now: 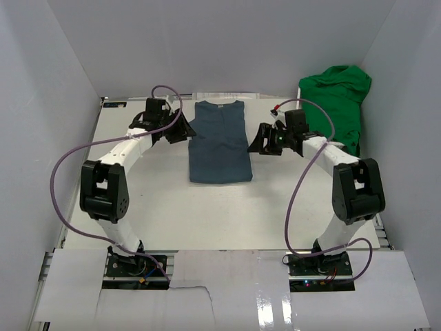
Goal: Fold and stack the t-shirts
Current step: Fold the folded rectangular tshirt in 1/3 of the way, then grab one side of the 2/3 rectangular tshirt with both arms
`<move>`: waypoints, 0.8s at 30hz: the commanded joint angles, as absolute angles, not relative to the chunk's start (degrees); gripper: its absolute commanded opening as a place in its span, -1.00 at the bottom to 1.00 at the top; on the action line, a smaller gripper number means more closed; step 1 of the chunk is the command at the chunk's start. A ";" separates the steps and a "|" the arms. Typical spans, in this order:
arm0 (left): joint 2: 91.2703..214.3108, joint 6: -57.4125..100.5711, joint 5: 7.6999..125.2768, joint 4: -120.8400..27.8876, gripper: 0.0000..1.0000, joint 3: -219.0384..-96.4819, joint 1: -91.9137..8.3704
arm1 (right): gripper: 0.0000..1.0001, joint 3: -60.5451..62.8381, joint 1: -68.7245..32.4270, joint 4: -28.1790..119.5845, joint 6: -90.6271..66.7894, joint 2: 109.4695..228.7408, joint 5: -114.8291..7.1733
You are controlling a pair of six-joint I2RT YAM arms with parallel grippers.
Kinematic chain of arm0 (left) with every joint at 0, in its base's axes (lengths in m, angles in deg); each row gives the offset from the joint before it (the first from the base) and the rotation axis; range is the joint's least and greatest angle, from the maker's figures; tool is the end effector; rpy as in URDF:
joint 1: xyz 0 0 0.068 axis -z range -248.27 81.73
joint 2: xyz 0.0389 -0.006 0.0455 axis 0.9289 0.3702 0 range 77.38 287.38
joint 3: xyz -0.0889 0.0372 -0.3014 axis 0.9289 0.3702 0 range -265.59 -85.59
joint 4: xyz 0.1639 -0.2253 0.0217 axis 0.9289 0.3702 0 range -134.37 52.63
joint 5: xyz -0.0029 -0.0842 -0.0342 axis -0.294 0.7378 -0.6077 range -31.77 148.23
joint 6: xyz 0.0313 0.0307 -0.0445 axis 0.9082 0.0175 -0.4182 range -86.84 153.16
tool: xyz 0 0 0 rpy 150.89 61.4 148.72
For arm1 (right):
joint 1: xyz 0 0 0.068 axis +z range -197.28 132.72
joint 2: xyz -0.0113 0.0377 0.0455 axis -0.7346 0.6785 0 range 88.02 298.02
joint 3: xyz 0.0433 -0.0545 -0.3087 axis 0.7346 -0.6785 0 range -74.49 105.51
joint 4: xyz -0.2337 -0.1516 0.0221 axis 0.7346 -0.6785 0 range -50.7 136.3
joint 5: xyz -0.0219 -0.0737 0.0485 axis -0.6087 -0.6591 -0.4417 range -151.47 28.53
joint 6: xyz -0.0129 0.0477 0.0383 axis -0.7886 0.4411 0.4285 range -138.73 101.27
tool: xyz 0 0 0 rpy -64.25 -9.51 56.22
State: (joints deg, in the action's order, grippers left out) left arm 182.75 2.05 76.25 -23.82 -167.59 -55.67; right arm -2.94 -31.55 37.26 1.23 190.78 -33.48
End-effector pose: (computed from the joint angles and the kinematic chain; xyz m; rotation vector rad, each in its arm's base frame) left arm 0.4399 -0.1133 0.2789 -0.2267 2.4013 -0.7352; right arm 0.4115 0.1391 0.2543 -0.1816 2.3205 0.8771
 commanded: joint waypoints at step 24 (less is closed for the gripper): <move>155.61 -24.40 82.94 -47.17 0.72 -120.14 -55.27 | 0.75 -50.32 -30.67 93.22 45.41 184.61 -19.37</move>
State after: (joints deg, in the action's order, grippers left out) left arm 155.53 -21.10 84.90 -39.77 -121.82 -55.65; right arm -49.30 -31.09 79.36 37.93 181.65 -17.22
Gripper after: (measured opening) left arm 0.858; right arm 0.876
